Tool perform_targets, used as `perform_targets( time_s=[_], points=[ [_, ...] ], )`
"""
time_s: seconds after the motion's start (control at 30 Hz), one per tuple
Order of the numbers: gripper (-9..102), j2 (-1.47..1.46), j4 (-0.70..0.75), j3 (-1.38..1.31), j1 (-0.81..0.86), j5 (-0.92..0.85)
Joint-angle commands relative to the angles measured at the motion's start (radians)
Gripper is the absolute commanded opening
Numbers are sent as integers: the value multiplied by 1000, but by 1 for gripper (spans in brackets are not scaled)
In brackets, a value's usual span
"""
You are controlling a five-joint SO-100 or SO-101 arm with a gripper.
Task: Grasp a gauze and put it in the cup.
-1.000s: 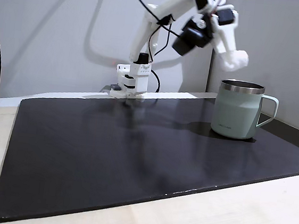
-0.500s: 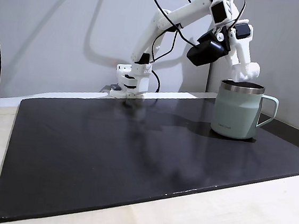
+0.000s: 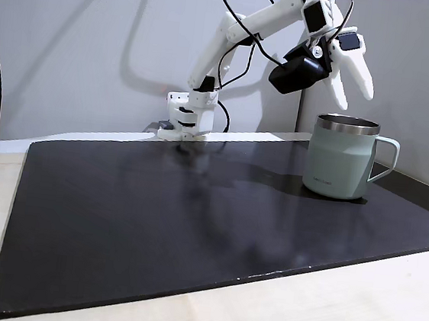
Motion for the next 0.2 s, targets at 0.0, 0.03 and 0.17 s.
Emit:
perform_targets(
  time_s=[0.0, 0.03, 0.17],
  points=[
    [29, 12, -18, -51, 8, -11],
    [29, 12, -17, -49, 8, -11],
    [29, 14, -17, -49, 9, -11]
  ],
)
